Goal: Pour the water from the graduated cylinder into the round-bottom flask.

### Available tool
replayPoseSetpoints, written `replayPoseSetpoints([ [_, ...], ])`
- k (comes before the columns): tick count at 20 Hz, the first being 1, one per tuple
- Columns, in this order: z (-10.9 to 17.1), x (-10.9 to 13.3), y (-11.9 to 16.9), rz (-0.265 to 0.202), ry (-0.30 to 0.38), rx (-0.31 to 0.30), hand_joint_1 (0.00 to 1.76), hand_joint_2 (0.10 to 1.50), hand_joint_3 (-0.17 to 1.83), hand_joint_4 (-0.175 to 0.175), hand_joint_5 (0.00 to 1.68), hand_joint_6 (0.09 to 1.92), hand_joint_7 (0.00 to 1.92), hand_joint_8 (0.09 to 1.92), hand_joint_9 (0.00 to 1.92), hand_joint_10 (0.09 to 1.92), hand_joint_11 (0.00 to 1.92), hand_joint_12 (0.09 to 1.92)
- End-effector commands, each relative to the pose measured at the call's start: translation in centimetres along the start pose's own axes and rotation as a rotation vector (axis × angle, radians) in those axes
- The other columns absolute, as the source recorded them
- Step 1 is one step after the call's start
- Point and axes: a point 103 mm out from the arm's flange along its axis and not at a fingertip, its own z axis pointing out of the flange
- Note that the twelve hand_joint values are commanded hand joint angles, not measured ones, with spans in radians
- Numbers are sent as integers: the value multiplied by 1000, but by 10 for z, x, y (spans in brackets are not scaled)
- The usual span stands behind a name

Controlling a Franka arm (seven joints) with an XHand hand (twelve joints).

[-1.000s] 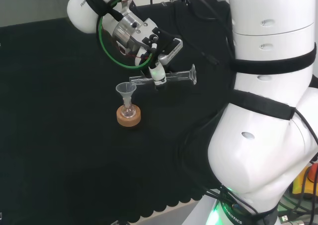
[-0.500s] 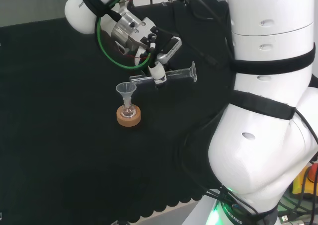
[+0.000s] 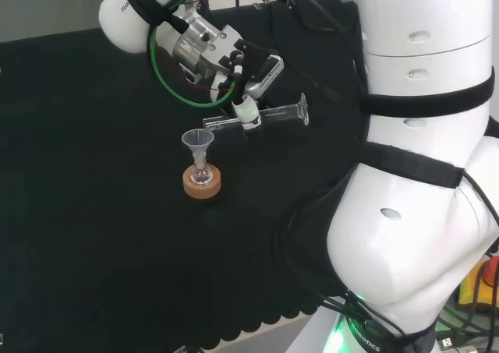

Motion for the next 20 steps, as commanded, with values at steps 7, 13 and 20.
replayPoseSetpoints([
  [7, -2, 2, 3, -37, 39, -51, 1276, 1068, 0, -175, 1068, 856, 1098, 843, 1505, 87, 1329, 691],
  [13, 4, -8, 8, -115, 150, -149, 1276, 1068, 0, -175, 1068, 857, 1097, 844, 1505, 87, 1329, 691],
  [20, 5, -20, 16, -192, 242, -303, 1276, 1068, 0, -175, 1067, 858, 1097, 845, 1505, 87, 1332, 691],
])
